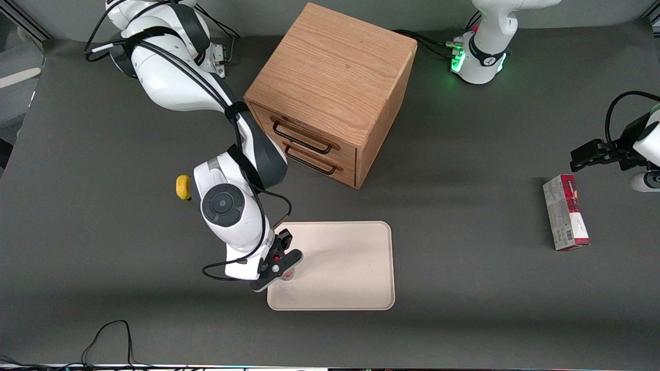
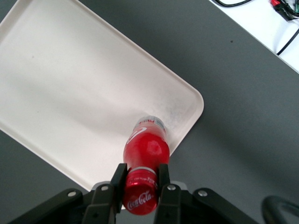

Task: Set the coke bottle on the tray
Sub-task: 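Lower the bottle upright onto the tray corner and open the gripper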

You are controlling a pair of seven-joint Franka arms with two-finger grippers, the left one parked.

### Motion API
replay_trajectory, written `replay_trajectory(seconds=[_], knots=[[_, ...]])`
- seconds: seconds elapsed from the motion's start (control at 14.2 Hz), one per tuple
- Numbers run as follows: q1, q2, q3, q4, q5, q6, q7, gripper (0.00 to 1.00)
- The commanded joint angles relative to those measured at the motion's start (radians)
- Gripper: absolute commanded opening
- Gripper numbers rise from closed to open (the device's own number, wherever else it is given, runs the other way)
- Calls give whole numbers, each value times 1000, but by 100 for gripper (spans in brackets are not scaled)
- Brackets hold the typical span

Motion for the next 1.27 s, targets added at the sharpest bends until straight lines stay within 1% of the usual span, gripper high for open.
replay_trajectory(seconds=[0.0,0.35,0.42,0.49,0.56,0.77,0.92,1.2], knots=[[-7,36,5,36,-14,31,-22,0],[-15,47,5,28,-13,56,-13,0],[-16,53,5,27,-11,69,-4,30],[-16,58,5,23,-10,82,4,51],[-16,56,5,13,-8,83,9,100],[-15,44,5,5,-6,83,19,100],[-7,1,5,5,-5,60,41,100],[-7,-144,5,5,-9,-158,44,100]])
